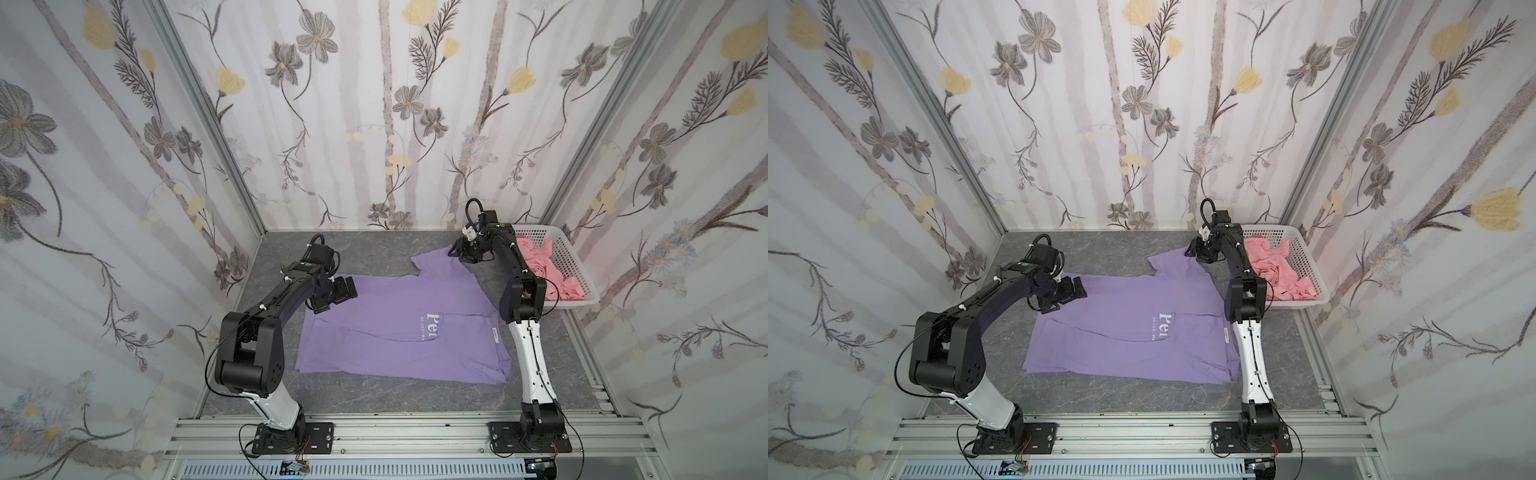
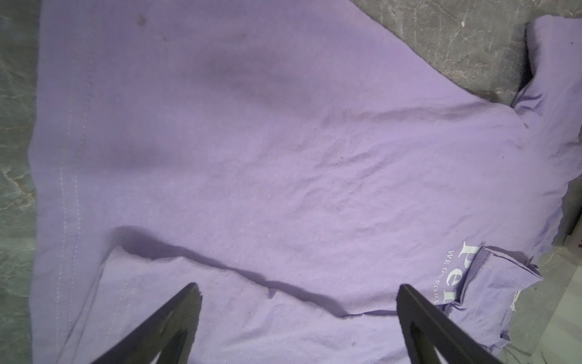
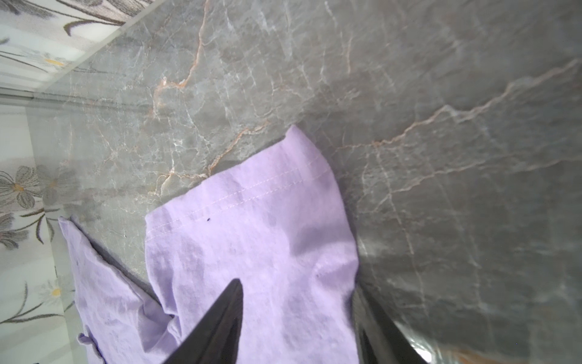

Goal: Fold and stack t-shirts
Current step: Fold the T-shirt.

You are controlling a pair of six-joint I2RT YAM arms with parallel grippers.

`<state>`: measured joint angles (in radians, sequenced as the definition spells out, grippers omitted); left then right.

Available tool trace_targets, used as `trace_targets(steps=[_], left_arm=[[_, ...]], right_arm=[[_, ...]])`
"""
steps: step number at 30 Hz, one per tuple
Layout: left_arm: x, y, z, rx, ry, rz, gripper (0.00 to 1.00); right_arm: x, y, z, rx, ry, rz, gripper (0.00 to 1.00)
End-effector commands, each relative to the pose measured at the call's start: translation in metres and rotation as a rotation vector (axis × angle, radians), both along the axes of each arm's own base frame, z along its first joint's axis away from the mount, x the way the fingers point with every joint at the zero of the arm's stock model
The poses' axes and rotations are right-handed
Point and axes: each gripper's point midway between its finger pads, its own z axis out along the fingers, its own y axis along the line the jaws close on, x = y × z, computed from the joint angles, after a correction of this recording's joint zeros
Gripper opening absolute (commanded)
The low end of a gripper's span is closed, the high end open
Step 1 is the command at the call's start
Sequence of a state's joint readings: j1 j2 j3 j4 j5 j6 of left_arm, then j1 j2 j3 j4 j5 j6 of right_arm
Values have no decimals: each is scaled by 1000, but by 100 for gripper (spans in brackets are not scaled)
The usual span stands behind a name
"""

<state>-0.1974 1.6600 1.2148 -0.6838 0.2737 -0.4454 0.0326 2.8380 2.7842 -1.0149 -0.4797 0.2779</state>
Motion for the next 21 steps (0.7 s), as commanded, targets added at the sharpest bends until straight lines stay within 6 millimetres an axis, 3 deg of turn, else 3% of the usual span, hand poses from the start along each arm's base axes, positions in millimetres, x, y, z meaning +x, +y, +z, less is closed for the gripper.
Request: trace_targets(steps=[1,16,17,21], left_arm=[[-2,2,4,8,-18,5,100],[-11,8,7,22,-37,14,100],[-11,8,6,24,-36,14,100],[-9,13,8,44,-60,27,100]], right_arm=[[-1,-6,-16,-20,53,-72,55],[23,-10,-17,27,21,-216,54],[25,-8,-16,36,15,-215,47],[27,-5,-14,59,9,-210,0]])
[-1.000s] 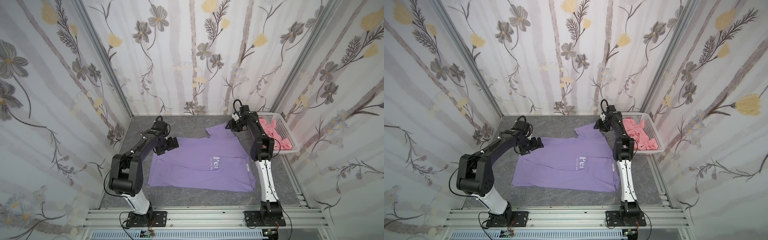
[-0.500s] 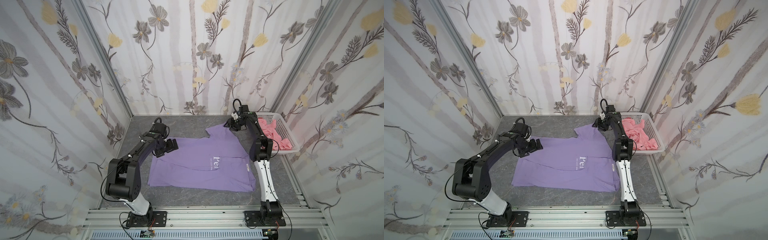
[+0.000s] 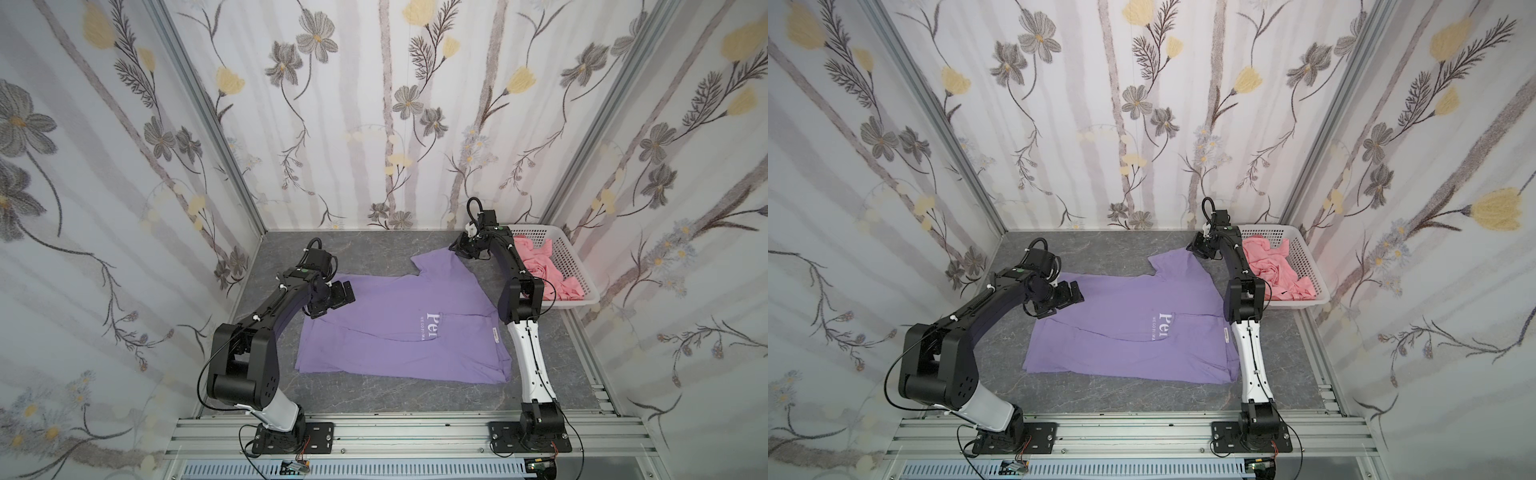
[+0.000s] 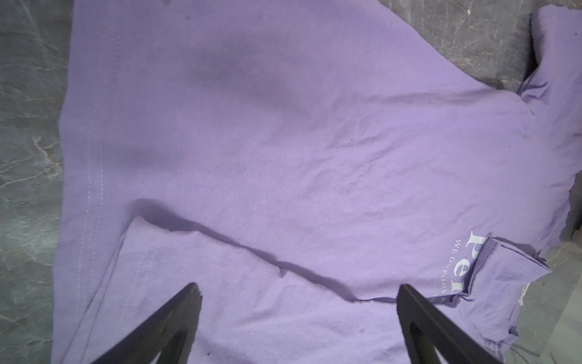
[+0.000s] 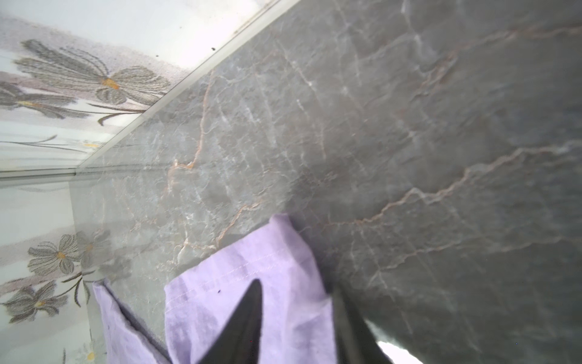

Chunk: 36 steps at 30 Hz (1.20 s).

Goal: Fold and stack t-shirts
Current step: Fold the T-shirt.

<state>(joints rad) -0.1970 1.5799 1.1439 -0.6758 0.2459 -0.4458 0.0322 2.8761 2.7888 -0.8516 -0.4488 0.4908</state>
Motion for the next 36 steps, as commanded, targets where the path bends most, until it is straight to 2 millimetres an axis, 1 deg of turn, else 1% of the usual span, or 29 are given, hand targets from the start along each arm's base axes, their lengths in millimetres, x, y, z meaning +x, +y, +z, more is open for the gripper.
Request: trace_targets(steps=[1,3,5,7,9,13,17,19,22,25,28,29,30,31,36], left_arm=[[8,8,6,38,-50,27,100],[13,18,10,77,-75,50,100],[23,29,18,107,-117,70,100],[33,42,26,143,-157,88,100],[42,56,30,154,-167,111,100],[55,80,27,165,-161,145,100],[64,95,16,185,-149,159,100],[71,99,6,189,-146,166,100],[88,97,-11,173,-148,158,100],[109,96,-27,189,-144,123,100],[128,99,-43,217,-127,107,100],[131,99,-50,223,-114,99,100],[143,100,-48,229,-129,95,100],[148,100,-52,232,-124,90,100],[166,99,-64,221,-103,74,100]], right_arm=[[-5,0,-7,8,40,-18,0],[-6,3,-3,15,35,-3,0],[-7,5,4,13,21,19,0],[-7,5,16,0,-4,41,0],[-8,4,27,-13,-28,60,0],[-13,2,49,-40,-57,94,0],[-24,7,74,-49,-85,148,0],[-29,11,86,-55,-102,176,0],[-35,16,95,-64,-111,209,0],[-40,19,98,-70,-110,230,0],[-45,25,98,-81,-101,253,0],[-47,29,99,-83,-104,265,0],[-50,32,99,-89,-101,277,0],[-52,35,101,-96,-104,289,0],[-59,46,102,-116,-100,321,0]])
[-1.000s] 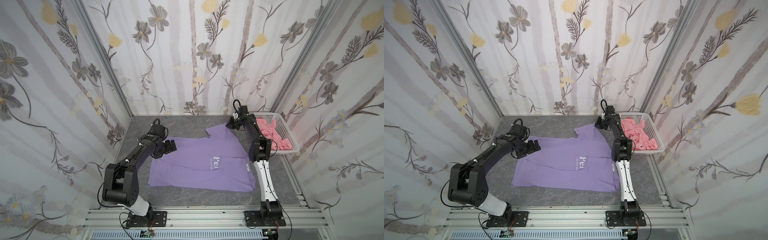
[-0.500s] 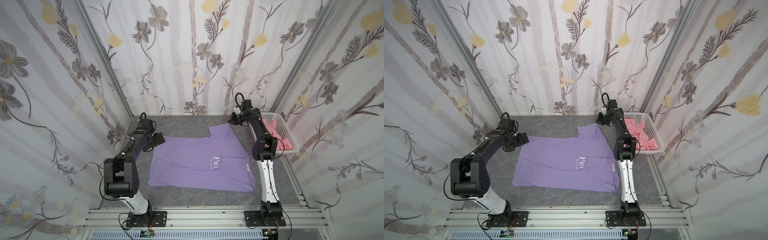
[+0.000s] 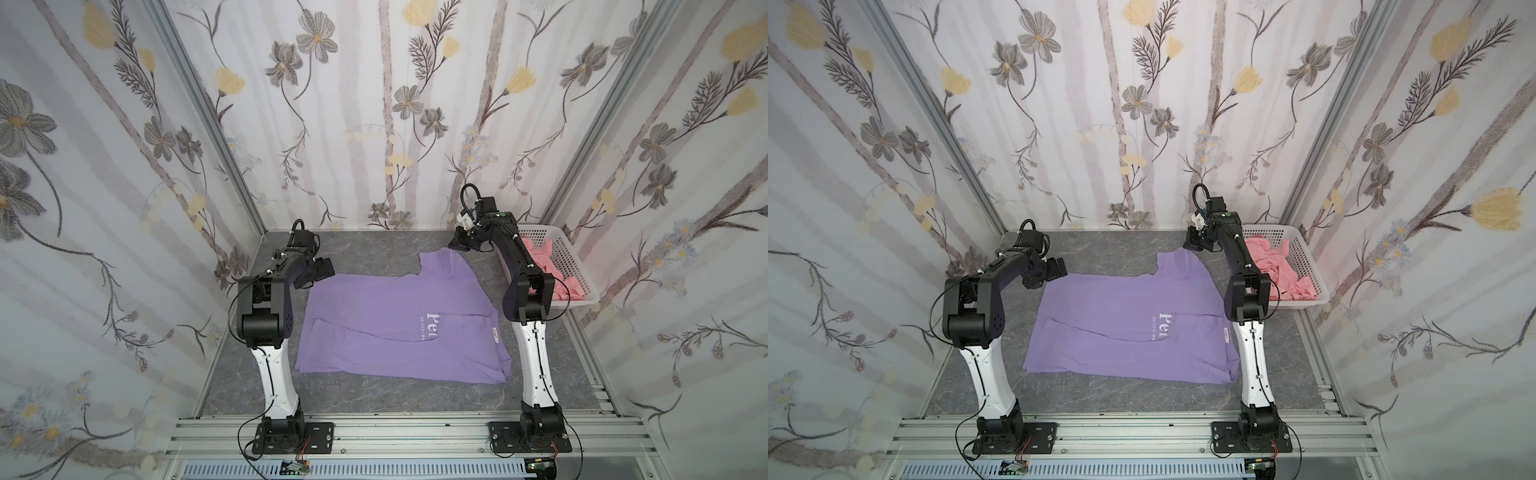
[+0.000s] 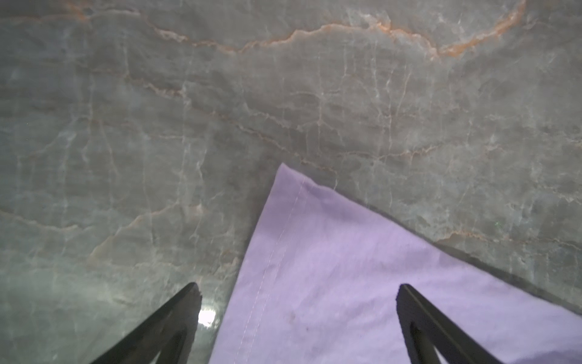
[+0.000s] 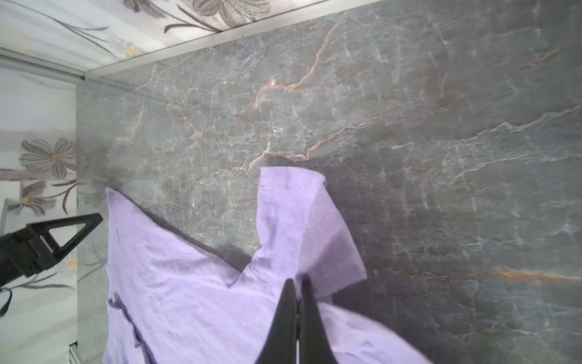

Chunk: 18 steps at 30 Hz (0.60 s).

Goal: Fold and stack t-shirts
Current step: Fold the T-shirt.

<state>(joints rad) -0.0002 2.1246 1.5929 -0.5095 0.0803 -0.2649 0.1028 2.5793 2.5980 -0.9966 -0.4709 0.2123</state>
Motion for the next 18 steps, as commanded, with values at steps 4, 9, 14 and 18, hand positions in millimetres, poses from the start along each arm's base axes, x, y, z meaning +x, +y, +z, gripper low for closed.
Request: trace_targets(steps=[4,9,14,18], left_arm=[[11,-3,-11,-15,35,-42,88],[12,-13,-12,-65,59,-65,41],[3,-19,-17,-92,102,-92,40],[-5,-15,-22,-64,134,-109,40]], right_arm=[[-6,0,5,-26,1,18,0],[-6,-3,2,-37,3,14,0],[-6,-5,0,-38,11,8,0],[-6,-6,-2,-39,16,3,0]])
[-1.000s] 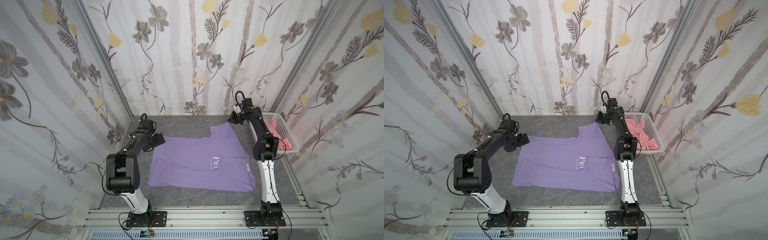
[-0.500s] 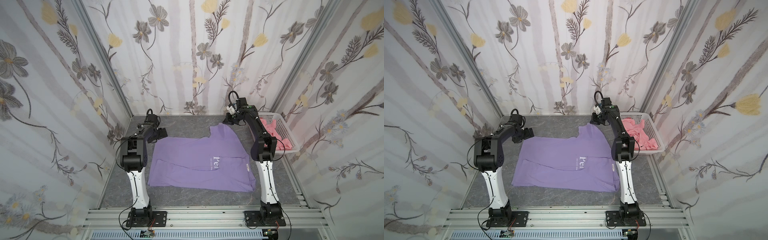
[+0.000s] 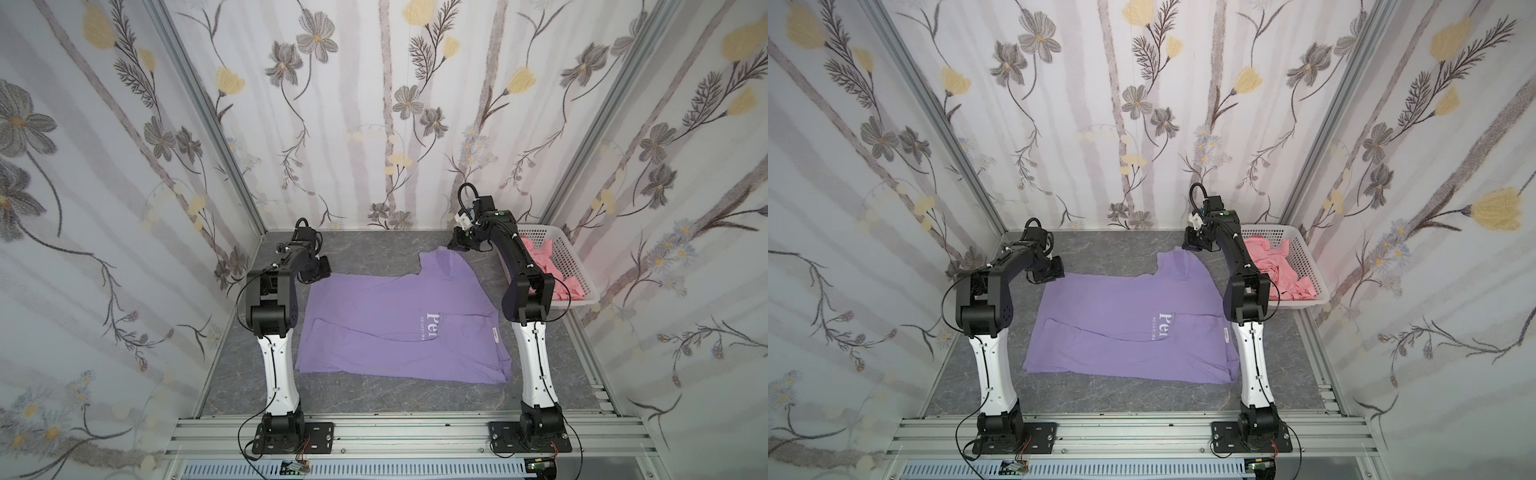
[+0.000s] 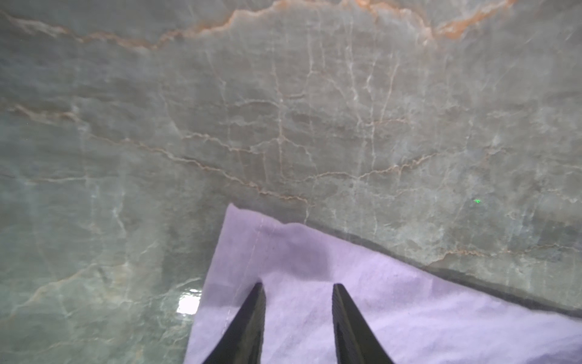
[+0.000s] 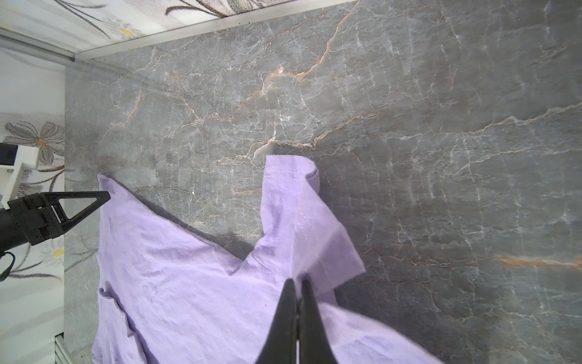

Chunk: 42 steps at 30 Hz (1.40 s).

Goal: Fold and stack t-shirts
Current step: Fold the T-shirt.

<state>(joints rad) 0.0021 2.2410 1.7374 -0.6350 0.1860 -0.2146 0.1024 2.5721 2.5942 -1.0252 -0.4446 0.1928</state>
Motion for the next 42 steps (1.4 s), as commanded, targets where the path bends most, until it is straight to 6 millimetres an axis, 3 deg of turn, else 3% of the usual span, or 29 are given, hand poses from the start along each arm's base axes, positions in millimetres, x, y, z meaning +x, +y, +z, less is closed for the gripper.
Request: trace_targets(steps=[1,6,8,18,29,31,38,42], left_arm=[[-11,6,-4,37,48,-22,56],[-7,23,14,104,12,16,87],[-3,27,21,114,-3,19,91],[13,34,29,136,-12,24,92],[16,37,0,135,89,29,88],[16,37,-1,133,96,24,84],[10,31,-12,102,135,3,44],[5,27,-21,85,157,-11,28]], right_arm=[[-1,0,0,-4,3,1,0],[-1,0,3,-3,0,1,0],[-2,1,3,-1,1,-1,0],[-6,0,5,-13,9,2,0],[-9,-2,2,-23,28,-5,0],[-9,-3,1,-28,29,-5,0],[-10,-3,-6,-26,47,-9,0],[-10,-2,-9,-22,56,-9,0]])
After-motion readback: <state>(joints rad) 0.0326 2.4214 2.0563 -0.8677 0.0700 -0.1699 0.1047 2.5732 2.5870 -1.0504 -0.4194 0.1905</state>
